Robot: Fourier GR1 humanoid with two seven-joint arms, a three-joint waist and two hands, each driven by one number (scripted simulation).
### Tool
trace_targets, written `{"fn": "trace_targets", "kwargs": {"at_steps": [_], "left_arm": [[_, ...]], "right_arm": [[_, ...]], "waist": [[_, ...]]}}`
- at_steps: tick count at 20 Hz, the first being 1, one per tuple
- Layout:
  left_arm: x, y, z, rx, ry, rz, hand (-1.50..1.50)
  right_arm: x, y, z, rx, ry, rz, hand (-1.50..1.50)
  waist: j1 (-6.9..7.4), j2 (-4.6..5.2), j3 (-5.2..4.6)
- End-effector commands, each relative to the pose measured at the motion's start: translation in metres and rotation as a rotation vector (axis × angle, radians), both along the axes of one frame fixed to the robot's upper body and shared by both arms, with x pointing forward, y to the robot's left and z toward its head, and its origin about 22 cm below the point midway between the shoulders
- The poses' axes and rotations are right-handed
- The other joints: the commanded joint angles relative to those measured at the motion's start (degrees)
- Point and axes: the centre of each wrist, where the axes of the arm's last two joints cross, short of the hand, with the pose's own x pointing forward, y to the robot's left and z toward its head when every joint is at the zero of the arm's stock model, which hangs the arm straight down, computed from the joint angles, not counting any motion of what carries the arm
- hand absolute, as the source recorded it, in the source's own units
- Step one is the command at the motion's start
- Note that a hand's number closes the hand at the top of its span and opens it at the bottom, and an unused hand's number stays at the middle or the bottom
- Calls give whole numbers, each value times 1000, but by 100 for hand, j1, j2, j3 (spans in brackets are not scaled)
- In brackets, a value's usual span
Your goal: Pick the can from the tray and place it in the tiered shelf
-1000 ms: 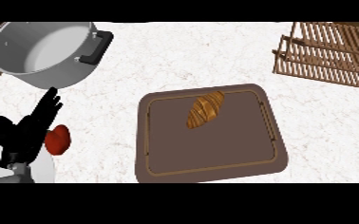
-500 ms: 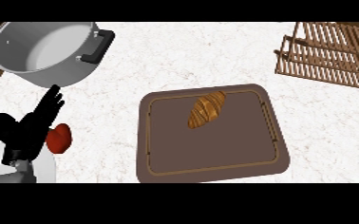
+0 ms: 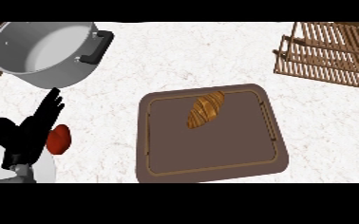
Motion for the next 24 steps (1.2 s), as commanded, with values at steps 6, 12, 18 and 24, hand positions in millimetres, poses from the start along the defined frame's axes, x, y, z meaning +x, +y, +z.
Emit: {"fn": "trace_targets", "kwargs": {"at_steps": [6, 12, 18, 24], "left_arm": [[0, 5, -1, -2, 8, 26, 0], [7, 1, 8, -6, -1, 20, 0], [10, 11, 9, -7, 9, 26, 0], [-15, 27, 2, 5, 6, 62, 0]], "right_arm": [[-45, -44, 25, 281, -115, 60, -150], [-108, -79, 71, 338, -205, 26, -150], [-195, -116, 94, 333, -175, -85, -150], [-249, -132, 96, 298, -97, -90, -150]], "waist": [[-91, -15, 2], [-99, -18, 7], [-208, 9, 30], [-271, -39, 58]]}}
